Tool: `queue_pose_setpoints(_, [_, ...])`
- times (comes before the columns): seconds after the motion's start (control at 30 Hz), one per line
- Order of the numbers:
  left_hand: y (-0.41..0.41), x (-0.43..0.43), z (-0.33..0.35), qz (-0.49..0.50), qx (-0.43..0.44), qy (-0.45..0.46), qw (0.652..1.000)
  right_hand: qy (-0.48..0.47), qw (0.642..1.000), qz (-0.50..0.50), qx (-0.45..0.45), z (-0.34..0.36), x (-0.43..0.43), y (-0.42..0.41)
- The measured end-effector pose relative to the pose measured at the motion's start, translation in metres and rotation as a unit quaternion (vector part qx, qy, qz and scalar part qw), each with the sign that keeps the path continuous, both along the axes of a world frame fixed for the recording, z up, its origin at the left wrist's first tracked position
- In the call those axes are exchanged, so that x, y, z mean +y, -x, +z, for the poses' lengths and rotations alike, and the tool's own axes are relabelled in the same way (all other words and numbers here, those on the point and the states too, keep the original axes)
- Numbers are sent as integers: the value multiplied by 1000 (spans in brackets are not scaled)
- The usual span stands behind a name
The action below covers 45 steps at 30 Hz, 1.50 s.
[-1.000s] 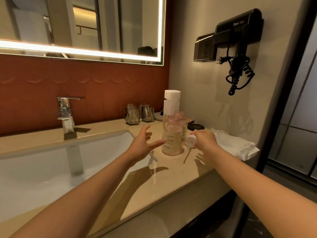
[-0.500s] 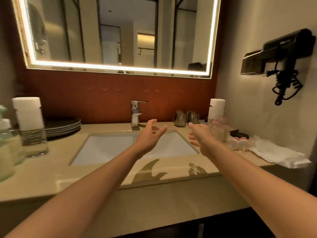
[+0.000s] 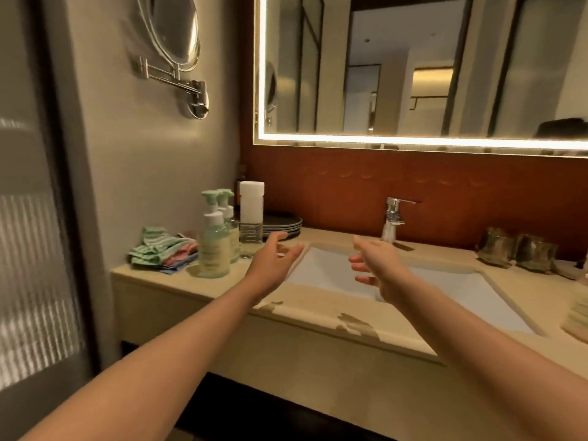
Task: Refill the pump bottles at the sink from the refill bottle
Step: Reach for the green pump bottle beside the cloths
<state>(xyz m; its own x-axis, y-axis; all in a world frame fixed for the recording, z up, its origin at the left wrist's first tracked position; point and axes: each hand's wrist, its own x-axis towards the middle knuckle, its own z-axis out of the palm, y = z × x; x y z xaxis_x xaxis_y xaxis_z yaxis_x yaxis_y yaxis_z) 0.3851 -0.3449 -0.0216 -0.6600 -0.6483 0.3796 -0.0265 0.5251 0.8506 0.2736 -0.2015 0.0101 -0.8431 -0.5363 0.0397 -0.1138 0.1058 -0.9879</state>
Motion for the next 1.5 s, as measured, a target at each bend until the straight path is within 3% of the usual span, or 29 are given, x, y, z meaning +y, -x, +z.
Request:
queue_pose_setpoints(0.23, [-44,-70,-9,188,49,-9,981,-8,995,100,-7,-7,-88,-20])
queue_pose_setpoints(0.43, [-48,-134,-25,254,37,-19,966,3,986,159,39,-7,-165,-20])
queue_pose_setpoints(0.93, [-1,-187,-32,166,58,-151,973,2,936,198,292,4,-292,-21])
queue_pose_setpoints(1.07, [1,-186,-37,210,13,-79,974,-11,922,202,331,-1,-305,-23])
queue_pose_setpoints(1.17, [2,-186,-38,189,17,-94,977,-6,921,207,330,-3,-308,-22])
queue_pose_setpoints(1.23, [2,-186,-35,160,38,-132,977,10,930,241,277,-1,-306,-20])
queue_pose_setpoints(1.37, [3,-188,-37,160,47,-114,979,47,934,290,202,-3,-303,-19])
queue_pose_setpoints(1.5, [0,-183,-40,204,9,-48,978,12,938,207,279,0,-308,-19])
